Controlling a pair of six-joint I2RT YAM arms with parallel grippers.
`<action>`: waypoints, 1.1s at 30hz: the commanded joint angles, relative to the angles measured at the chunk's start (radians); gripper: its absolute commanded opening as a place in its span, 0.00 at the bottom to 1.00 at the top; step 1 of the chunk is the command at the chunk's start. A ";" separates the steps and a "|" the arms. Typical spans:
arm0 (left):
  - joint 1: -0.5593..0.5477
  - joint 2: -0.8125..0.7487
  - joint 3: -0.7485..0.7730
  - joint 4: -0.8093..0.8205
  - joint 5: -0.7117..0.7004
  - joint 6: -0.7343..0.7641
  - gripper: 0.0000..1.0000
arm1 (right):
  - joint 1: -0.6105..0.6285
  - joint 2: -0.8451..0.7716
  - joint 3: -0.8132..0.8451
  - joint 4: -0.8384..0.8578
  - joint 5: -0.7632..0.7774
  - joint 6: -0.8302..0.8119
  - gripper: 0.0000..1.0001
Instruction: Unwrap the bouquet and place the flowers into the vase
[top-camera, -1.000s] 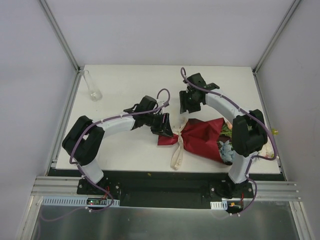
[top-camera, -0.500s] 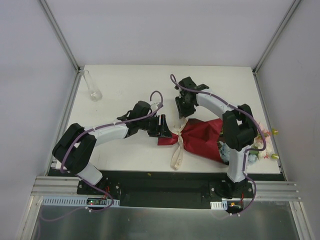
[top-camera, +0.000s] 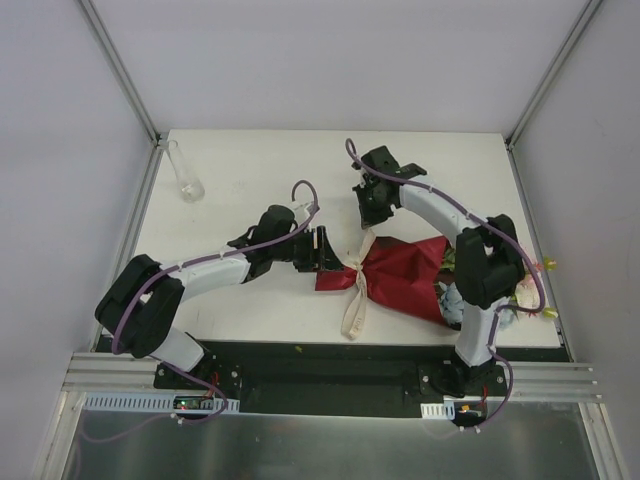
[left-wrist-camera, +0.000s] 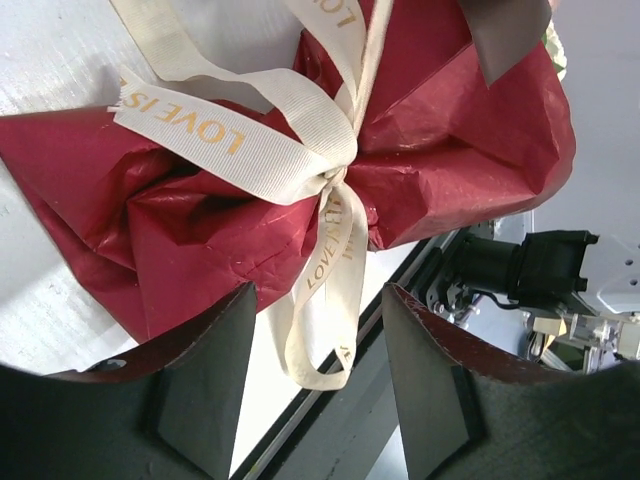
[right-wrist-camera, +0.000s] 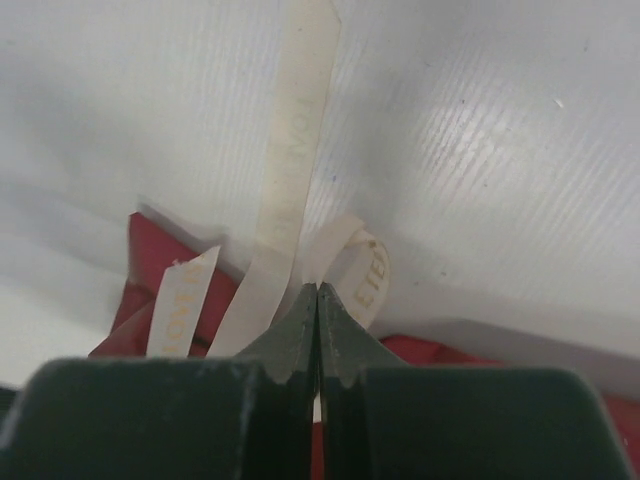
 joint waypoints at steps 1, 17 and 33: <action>-0.013 -0.020 -0.025 0.108 -0.038 -0.081 0.52 | 0.001 -0.219 -0.054 0.091 -0.033 0.086 0.01; -0.013 0.074 -0.061 0.225 -0.038 -0.147 0.45 | 0.001 -0.452 -0.252 0.236 -0.105 0.155 0.01; 0.006 -0.158 0.033 -0.001 -0.116 -0.016 0.59 | 0.044 -0.551 -0.384 0.093 -0.029 0.073 0.01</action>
